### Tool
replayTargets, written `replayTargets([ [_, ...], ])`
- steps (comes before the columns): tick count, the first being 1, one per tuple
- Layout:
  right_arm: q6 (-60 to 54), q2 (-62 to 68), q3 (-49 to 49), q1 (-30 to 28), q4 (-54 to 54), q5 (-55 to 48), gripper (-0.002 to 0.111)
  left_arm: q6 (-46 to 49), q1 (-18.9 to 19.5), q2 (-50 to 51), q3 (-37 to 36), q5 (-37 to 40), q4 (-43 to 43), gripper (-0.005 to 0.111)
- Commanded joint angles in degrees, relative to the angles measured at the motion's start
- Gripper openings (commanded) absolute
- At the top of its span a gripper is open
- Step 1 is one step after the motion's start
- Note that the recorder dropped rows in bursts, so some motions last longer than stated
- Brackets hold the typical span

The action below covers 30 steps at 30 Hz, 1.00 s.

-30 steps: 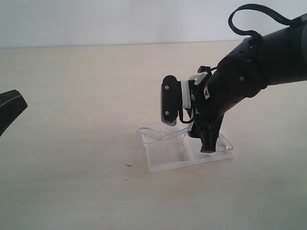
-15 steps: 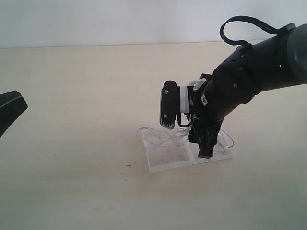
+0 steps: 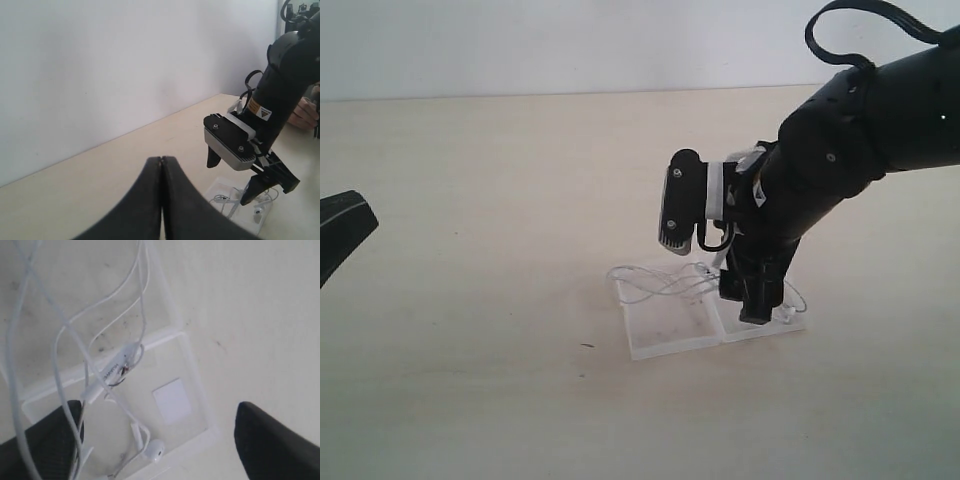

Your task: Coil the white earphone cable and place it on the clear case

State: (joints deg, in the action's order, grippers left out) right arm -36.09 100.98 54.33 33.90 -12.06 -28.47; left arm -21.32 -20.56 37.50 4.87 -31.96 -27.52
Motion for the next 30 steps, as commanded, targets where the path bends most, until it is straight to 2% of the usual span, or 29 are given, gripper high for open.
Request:
replayTargets([
  [1,0.3,-0.53,-0.09,0.08,1.46,-3.05,0.081,-0.06,0.13,-0.4,-0.19,0.11,0.81,0.0],
  [9,0.41,-0.67,-0.09,0.08,4.15,-3.28,0.091,-0.06,0.13,-0.4,-0.19,0.22,0.81,0.0],
  [30,4.35,-8.88,-0.09,0.08,8.95,-9.73,0.09,-0.06,0.13,-0.4,-0.19,0.22,0.81,0.0],
])
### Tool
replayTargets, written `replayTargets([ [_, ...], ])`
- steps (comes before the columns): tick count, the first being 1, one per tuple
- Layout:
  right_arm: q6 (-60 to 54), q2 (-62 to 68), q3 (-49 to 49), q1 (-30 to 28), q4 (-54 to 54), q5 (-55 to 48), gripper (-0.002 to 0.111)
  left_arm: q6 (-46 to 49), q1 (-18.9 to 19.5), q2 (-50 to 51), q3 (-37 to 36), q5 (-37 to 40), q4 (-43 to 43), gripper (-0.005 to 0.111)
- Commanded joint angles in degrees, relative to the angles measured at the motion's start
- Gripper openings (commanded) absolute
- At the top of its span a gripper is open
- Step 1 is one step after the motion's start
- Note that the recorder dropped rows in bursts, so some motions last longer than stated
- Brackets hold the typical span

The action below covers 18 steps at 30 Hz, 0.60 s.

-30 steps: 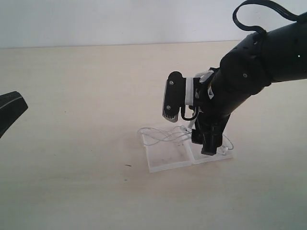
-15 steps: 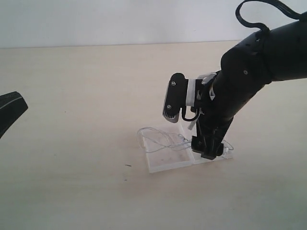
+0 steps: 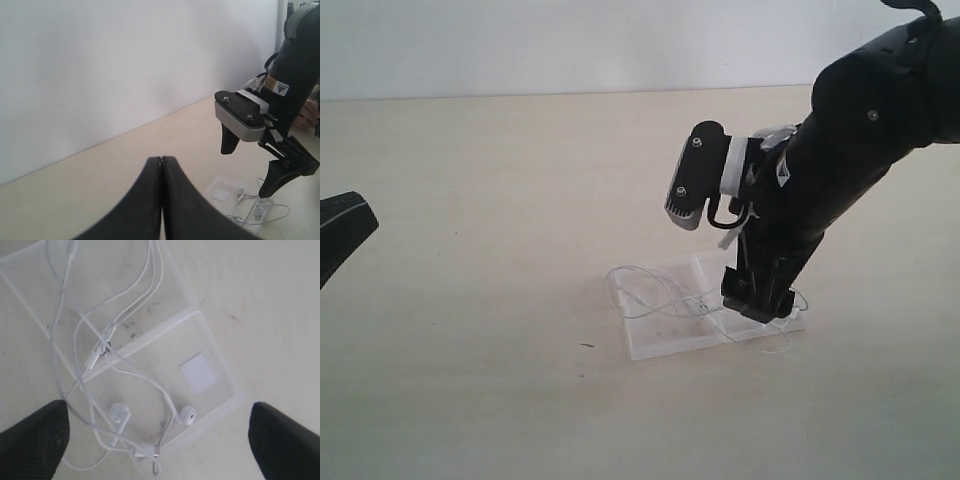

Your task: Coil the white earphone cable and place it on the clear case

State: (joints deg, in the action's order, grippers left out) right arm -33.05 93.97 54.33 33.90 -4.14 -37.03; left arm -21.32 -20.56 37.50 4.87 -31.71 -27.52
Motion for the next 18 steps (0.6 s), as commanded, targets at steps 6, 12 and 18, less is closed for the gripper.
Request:
replayTargets([
  [6,3.9,-5.06,-0.09,0.08,0.9,-3.66,0.084,-0.06,0.13,-0.4,-0.19,-0.03,0.81,0.0],
  [12,8.3,-10.03,-0.09,0.08,0.76,-6.53,0.068,-0.06,0.13,-0.4,-0.19,-0.03,0.81,0.0],
  [18,24.94,-16.18,-0.33,0.08,1.99,-11.12,0.007,-1.96,0.13,-0.72,-0.32,0.09,0.81,0.0],
])
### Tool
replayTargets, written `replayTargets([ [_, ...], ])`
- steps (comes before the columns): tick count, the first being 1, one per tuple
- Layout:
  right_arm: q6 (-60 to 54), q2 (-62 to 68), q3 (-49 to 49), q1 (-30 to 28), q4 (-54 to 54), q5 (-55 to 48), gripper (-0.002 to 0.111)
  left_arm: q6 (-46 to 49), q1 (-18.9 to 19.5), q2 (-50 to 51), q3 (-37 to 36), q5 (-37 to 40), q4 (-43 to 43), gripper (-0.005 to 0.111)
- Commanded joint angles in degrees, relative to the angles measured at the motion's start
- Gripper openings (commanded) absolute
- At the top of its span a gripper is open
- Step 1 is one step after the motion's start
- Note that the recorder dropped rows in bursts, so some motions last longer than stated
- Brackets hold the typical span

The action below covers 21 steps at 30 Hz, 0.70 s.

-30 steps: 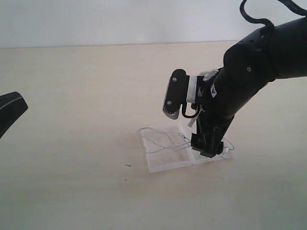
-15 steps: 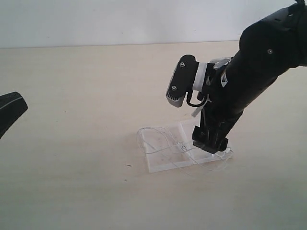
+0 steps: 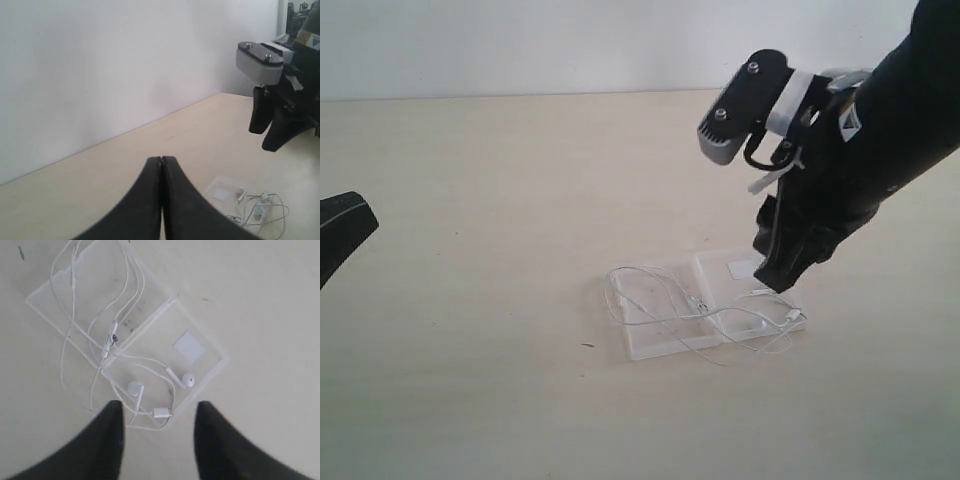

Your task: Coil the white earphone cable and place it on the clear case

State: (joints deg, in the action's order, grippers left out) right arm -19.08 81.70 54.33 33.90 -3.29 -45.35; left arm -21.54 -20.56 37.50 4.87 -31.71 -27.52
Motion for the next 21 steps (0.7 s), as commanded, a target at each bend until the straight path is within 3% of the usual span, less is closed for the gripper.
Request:
replayTargets([
  [1,12.89,-5.38,-1.01,0.08,2.86,-2.25,0.0,-1.88,0.13,-0.99,-0.48,0.09,0.81,0.0],
  [9,16.32,-25.94,-15.35,0.08,8.19,14.26,0.0,-8.29,0.13,-10.89,-4.87,0.36,0.55,0.0],
  [14,16.33,-42.19,-25.52,0.08,11.41,27.05,0.0,-20.02,0.0,-18.58,-4.87,7.15,-10.02,0.0],
  [21,16.33,-56.91,-35.05,0.08,13.68,30.77,0.0,-35.72,0.0,-26.62,-4.87,7.15,-25.06,0.0],
])
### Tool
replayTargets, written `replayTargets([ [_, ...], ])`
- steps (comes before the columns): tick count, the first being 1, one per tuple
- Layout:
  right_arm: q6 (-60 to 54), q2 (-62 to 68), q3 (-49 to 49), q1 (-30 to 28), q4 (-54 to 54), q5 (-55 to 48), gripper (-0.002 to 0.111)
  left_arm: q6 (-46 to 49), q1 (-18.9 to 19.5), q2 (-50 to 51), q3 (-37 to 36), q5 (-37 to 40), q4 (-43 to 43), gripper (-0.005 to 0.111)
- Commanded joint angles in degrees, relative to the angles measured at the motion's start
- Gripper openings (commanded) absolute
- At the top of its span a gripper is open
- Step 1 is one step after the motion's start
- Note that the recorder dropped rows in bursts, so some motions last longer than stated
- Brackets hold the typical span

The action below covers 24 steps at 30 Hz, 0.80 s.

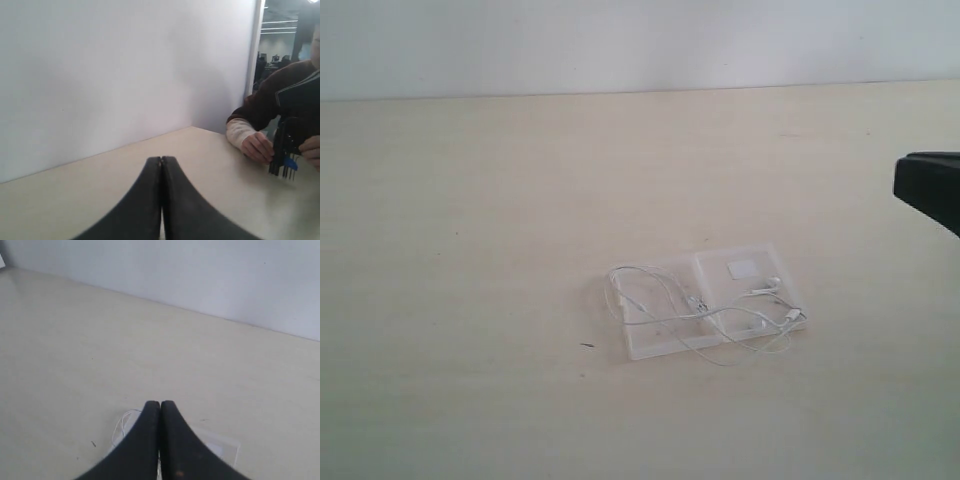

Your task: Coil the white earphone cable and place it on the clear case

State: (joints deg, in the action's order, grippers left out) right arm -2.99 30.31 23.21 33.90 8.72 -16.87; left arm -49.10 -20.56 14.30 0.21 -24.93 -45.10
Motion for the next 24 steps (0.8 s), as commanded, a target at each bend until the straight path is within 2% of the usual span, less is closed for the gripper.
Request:
replayTargets([
  [1,0.24,-6.82,-4.89,0.08,1.9,2.27,0.0,-9.72,0.0,-4.08,-0.21,0.37,-9.52,0.0],
  [5,0.24,-10.34,-7.97,0.08,1.9,2.16,0.0,-14.46,0.0,-4.72,-0.21,0.37,-12.15,0.0],
  [24,0.24,-10.86,-8.84,0.08,1.9,2.01,0.0,-13.77,0.0,-4.72,-0.21,0.37,-12.56,0.0],
])
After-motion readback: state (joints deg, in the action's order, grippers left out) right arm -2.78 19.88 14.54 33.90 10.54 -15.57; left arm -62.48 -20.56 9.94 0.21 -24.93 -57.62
